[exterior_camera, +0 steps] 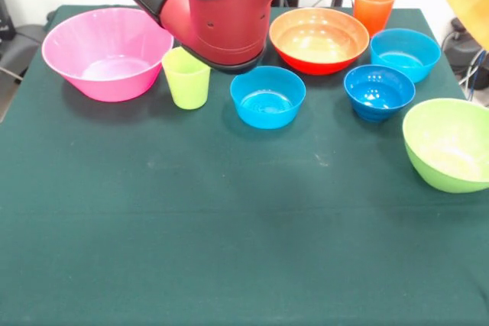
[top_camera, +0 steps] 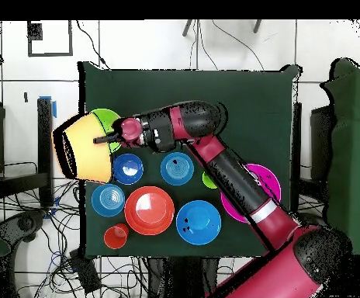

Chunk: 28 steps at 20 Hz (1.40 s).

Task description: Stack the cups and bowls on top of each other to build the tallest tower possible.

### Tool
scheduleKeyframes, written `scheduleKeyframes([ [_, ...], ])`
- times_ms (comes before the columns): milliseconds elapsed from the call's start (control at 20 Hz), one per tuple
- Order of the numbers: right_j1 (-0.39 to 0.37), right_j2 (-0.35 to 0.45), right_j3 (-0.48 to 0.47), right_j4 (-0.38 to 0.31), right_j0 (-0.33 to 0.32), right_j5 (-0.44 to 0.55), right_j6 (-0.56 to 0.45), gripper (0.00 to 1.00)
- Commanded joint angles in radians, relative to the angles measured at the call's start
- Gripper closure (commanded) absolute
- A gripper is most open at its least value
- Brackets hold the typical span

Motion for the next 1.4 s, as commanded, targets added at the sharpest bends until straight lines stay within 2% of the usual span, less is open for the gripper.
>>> scheduleKeyframes([
  [50,0.06,-0.035,-0.16,0.043,0.041,0.187,-0.235,1.0],
  [600,0.127,0.013,-0.216,0.065,0.05,0.27,-0.245,1.0],
  [1400,0.181,0.062,-0.265,0.071,0.064,0.315,-0.246,1.0],
])
